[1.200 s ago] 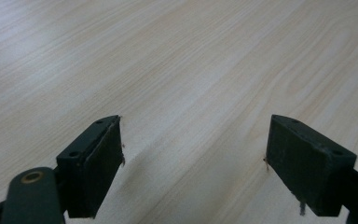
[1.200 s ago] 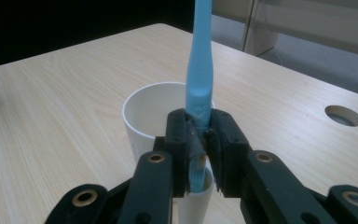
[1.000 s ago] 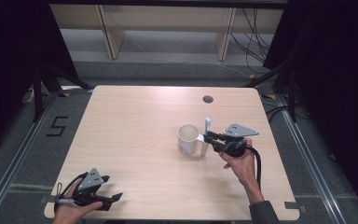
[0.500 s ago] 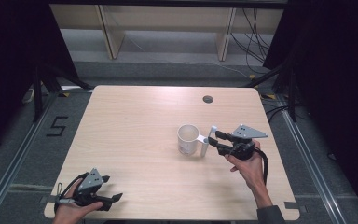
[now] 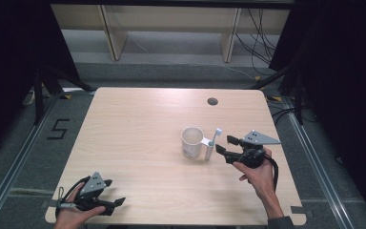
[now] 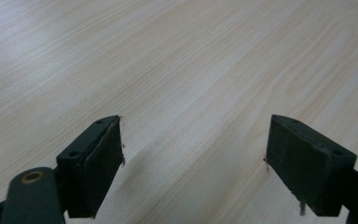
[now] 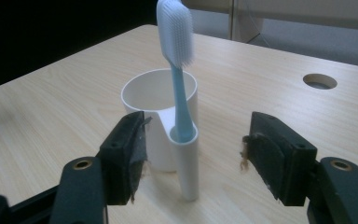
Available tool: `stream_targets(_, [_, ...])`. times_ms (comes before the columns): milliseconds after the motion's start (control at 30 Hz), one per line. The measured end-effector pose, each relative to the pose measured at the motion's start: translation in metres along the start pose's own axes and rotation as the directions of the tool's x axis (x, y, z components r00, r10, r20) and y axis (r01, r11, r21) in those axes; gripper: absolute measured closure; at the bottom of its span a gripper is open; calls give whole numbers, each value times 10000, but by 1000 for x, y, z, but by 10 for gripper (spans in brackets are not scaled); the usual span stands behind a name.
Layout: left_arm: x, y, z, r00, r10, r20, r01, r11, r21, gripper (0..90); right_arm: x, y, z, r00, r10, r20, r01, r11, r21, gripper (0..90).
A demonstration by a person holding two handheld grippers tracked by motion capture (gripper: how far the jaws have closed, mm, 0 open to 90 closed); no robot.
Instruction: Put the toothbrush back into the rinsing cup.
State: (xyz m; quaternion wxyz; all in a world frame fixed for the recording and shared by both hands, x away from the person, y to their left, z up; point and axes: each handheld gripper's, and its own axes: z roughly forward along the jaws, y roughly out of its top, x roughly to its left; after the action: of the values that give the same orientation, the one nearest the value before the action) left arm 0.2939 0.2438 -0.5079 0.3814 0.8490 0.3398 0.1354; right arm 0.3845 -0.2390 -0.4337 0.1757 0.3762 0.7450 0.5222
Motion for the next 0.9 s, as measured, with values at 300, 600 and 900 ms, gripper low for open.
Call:
stream_targets(300, [0, 0, 0, 10000, -49, 24, 49, 10000, -41, 180, 1, -4, -6, 9999, -1, 110, 0, 10000, 77, 326])
stream_targets(600, [1, 0, 1, 10000, -53, -31, 53, 10000, -13, 180, 4, -12, -13, 9997, 136, 186, -139, 9997, 183, 289])
stream_targets(900, [0, 0, 0, 10000, -64, 33, 64, 10000, -13, 180, 9, -22, -20, 9986, 514, 153, -517, 9983, 253, 278])
